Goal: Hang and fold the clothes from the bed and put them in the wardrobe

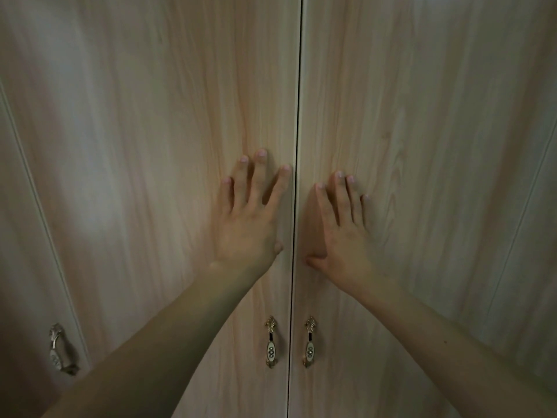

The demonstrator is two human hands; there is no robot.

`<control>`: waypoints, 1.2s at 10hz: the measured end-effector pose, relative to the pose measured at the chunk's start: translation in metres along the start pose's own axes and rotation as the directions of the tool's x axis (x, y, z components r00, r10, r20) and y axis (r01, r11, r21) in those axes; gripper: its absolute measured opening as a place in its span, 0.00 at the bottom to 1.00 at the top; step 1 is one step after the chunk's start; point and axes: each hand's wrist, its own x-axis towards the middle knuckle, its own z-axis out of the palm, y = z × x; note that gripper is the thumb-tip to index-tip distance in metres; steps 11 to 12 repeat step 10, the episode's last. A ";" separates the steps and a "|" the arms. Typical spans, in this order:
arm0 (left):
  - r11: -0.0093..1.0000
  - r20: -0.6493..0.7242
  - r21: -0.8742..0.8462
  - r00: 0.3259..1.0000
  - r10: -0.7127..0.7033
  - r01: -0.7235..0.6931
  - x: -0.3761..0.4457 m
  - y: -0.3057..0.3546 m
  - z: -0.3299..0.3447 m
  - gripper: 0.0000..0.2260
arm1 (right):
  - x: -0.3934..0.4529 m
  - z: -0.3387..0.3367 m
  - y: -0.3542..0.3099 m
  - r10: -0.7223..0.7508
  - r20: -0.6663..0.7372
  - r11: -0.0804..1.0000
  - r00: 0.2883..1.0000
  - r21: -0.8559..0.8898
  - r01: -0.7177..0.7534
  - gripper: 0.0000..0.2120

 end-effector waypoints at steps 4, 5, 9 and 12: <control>0.994 0.133 -0.098 0.991 -0.024 0.038 0.000 0.006 -0.027 0.45 | -0.009 -0.045 0.009 -0.096 0.177 0.987 0.980 0.144 0.070 0.51; 0.959 0.226 -0.278 0.974 0.008 0.057 -0.006 0.000 -0.042 0.31 | -0.024 -0.063 0.007 -0.072 0.281 0.984 0.957 0.178 0.022 0.41; 0.858 0.598 -0.424 0.801 0.027 0.288 -0.087 -0.039 -0.066 0.25 | -0.093 -0.095 -0.017 0.105 0.459 0.970 0.882 0.146 -0.192 0.34; 0.852 0.633 -0.409 0.774 0.007 0.327 -0.108 -0.037 -0.067 0.29 | -0.112 -0.099 -0.026 0.106 0.448 0.965 0.888 0.169 -0.201 0.34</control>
